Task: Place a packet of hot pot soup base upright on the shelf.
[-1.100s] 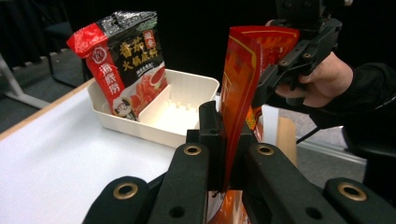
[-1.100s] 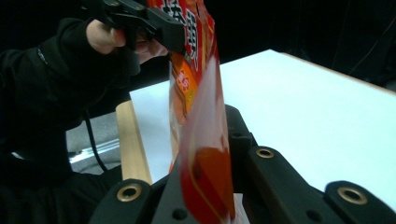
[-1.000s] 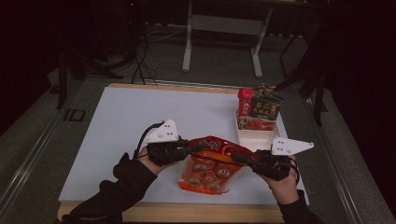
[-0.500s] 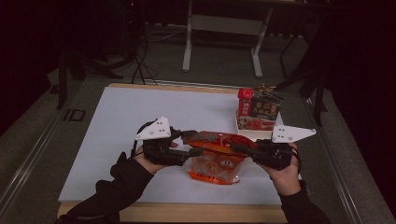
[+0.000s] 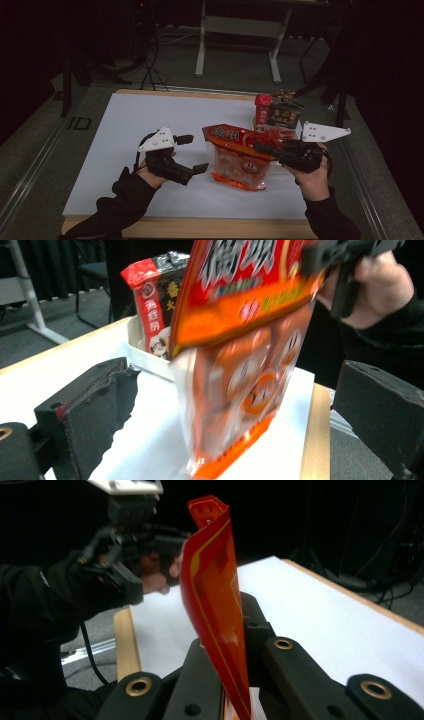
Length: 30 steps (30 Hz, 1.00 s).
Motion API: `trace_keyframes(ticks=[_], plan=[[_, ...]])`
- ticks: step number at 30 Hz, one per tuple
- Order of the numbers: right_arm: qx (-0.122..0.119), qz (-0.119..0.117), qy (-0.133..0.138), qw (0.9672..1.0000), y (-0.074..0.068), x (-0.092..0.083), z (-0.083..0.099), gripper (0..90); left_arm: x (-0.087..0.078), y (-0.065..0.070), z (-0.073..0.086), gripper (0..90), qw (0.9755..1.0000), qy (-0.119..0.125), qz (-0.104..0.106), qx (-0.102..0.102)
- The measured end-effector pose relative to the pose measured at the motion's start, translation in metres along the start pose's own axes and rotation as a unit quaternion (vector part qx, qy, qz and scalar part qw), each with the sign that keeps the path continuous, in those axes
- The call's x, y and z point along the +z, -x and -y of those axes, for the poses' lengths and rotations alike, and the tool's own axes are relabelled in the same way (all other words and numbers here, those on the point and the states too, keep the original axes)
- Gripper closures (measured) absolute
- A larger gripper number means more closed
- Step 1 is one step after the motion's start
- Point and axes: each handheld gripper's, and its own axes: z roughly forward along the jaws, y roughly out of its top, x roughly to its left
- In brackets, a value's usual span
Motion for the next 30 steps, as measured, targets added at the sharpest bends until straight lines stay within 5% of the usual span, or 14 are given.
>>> trace_keyframes(ticks=[5, 15, 30], plan=[[-0.009, 0.01, 0.016, 0.9998, 0.005, -0.011, -0.014, 90.0, -0.001, -0.002, 0.013, 2.4, 0.9999, -0.011, -0.011, -0.001], [-0.016, 0.038, 0.05, 0.9979, 0.024, -0.034, -0.039, 90.0, -0.001, -0.002, 0.042, 2.4, 0.9993, -0.035, 0.0, -0.011], [-0.003, 0.085, 0.054, 0.9949, 0.063, -0.063, -0.051, 90.0, -0.008, 0.003, 0.084, 2.3, 0.9982, -0.052, -0.003, -0.03]])
